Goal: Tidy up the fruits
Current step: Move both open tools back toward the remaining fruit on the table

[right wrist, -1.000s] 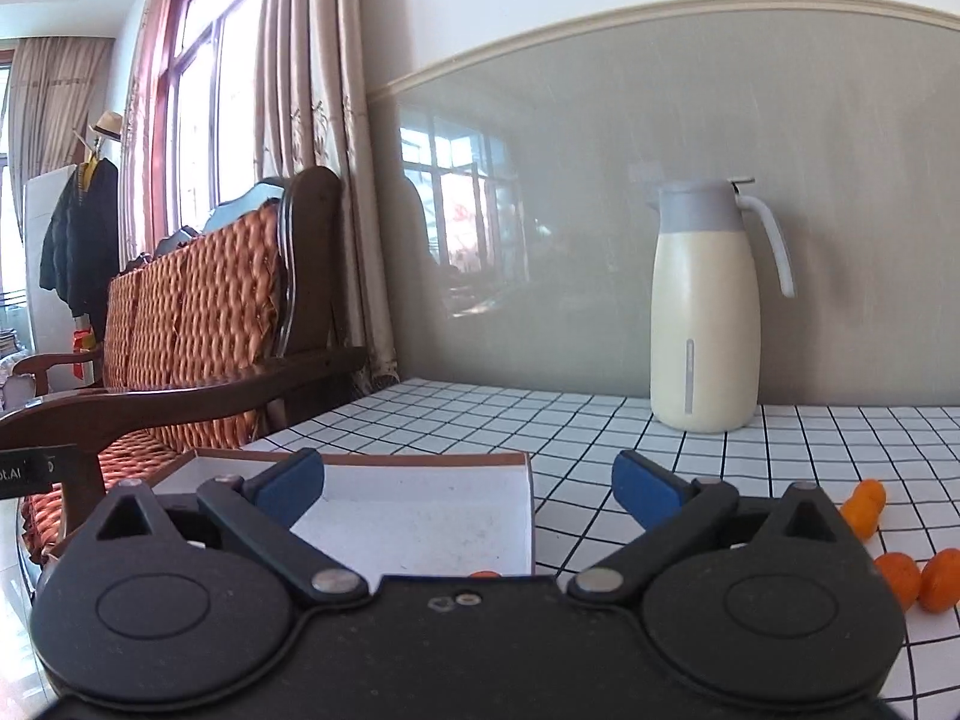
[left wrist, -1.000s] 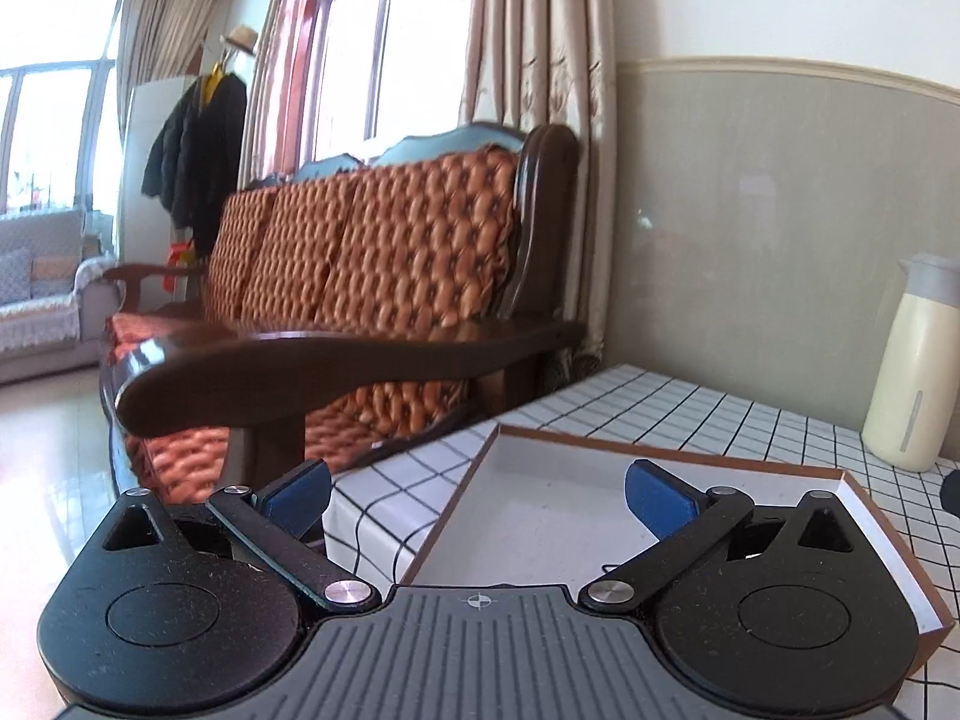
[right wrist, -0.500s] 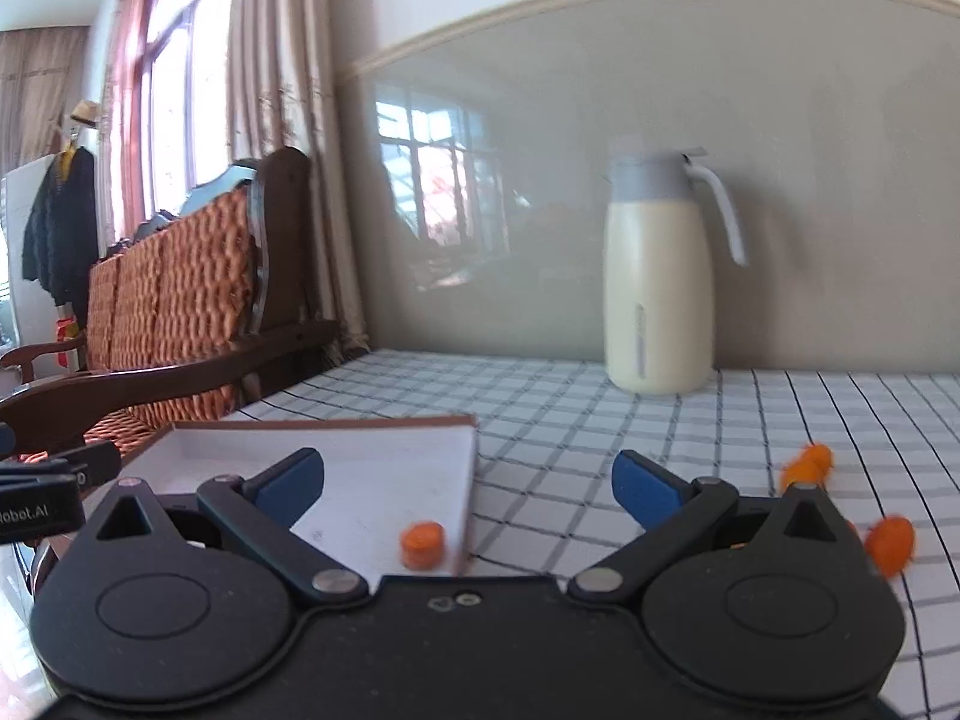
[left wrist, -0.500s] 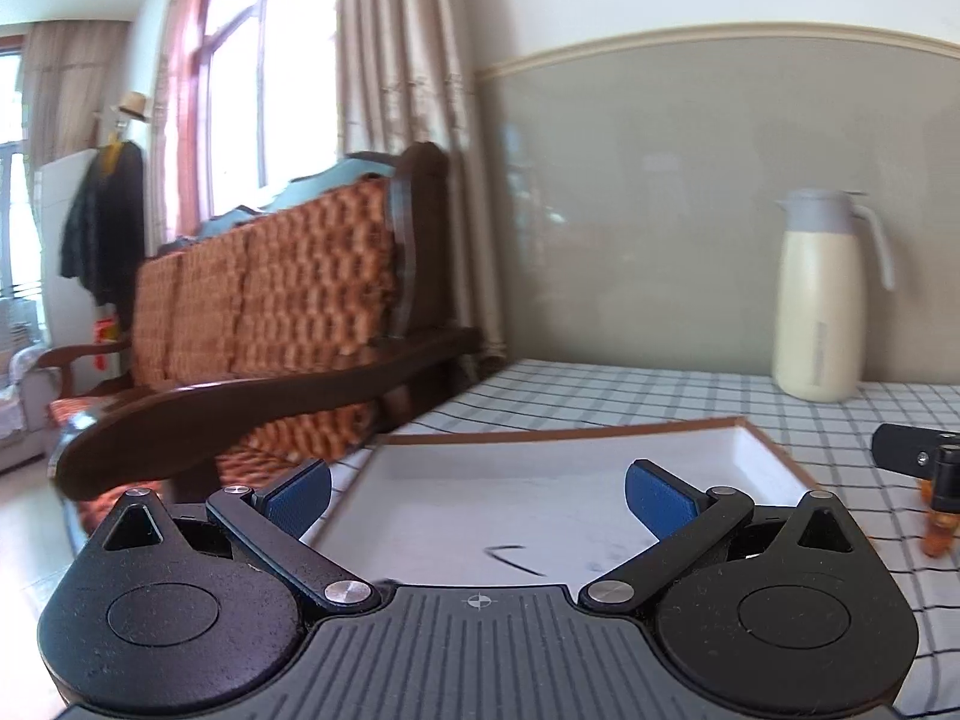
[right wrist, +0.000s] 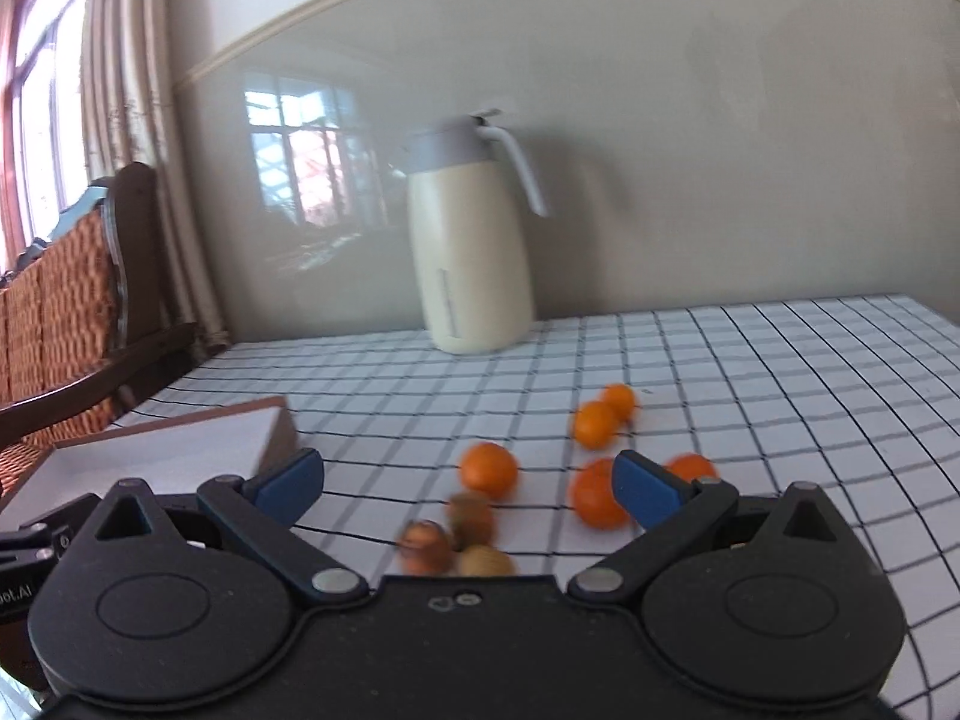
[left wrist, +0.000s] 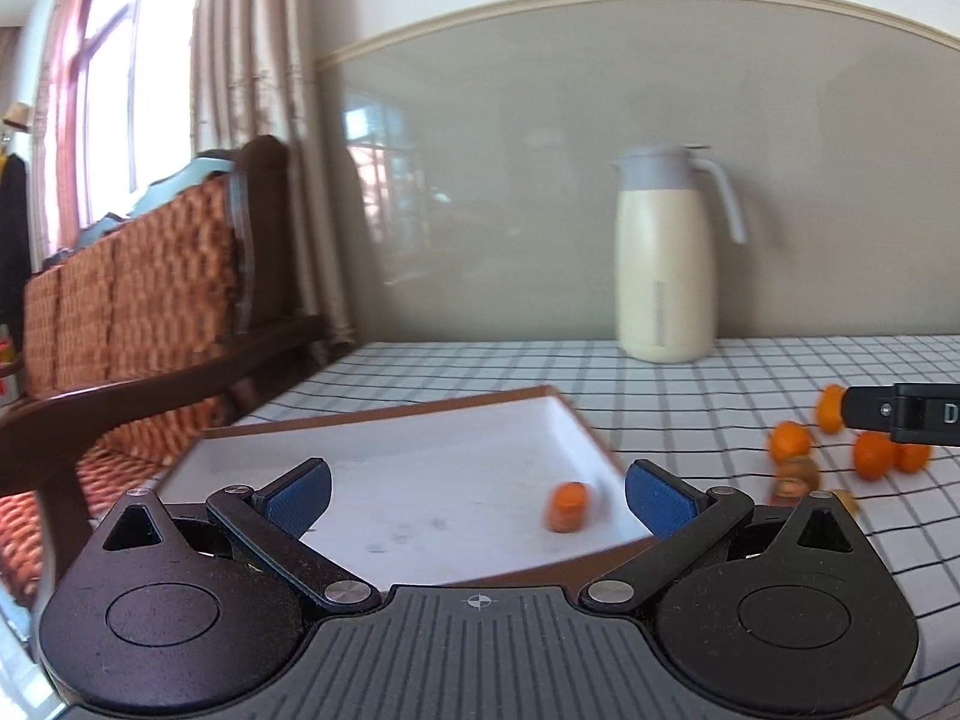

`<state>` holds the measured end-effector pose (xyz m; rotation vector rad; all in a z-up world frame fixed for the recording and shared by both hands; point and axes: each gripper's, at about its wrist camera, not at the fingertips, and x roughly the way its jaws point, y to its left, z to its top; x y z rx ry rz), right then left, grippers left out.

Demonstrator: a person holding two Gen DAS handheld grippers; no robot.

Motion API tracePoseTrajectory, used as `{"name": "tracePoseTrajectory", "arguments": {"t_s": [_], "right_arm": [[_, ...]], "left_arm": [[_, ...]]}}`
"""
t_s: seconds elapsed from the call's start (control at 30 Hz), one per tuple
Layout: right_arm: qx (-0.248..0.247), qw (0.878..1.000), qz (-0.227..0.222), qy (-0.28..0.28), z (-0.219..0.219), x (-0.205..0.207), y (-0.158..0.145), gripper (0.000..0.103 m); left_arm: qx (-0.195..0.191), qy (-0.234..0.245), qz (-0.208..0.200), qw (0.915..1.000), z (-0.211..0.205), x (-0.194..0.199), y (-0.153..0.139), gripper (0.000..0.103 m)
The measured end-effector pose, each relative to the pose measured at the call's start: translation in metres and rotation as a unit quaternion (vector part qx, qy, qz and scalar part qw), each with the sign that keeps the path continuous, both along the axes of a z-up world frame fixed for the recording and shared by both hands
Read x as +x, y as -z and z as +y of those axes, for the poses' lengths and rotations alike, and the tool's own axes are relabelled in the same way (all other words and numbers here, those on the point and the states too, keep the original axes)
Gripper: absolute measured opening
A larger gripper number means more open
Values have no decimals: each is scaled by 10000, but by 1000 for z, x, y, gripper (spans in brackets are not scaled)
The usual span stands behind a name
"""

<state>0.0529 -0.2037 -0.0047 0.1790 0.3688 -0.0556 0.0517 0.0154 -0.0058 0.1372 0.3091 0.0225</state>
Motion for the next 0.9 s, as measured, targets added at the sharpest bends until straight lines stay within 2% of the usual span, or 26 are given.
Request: {"name": "tracePoseTrajectory", "arguments": {"t_s": [0.3,0.73,0.83,0.9], "right_arm": [[18,9981,218,583,-39,-13,5,97],[171,9944,369,971,-82,-31,15,91],[201,9941,384,997,-89,-34,16,91],[245,9939,388,1003,-91,-33,17,91]], "left_arm": [[80,568,190,9982,-47,4,7,103],[99,1158,468,9921,-104,9,24,103],[120,1313,548,9898,-118,10,28,89],[96,1390,679,9879,-126,13,32,87]]}}
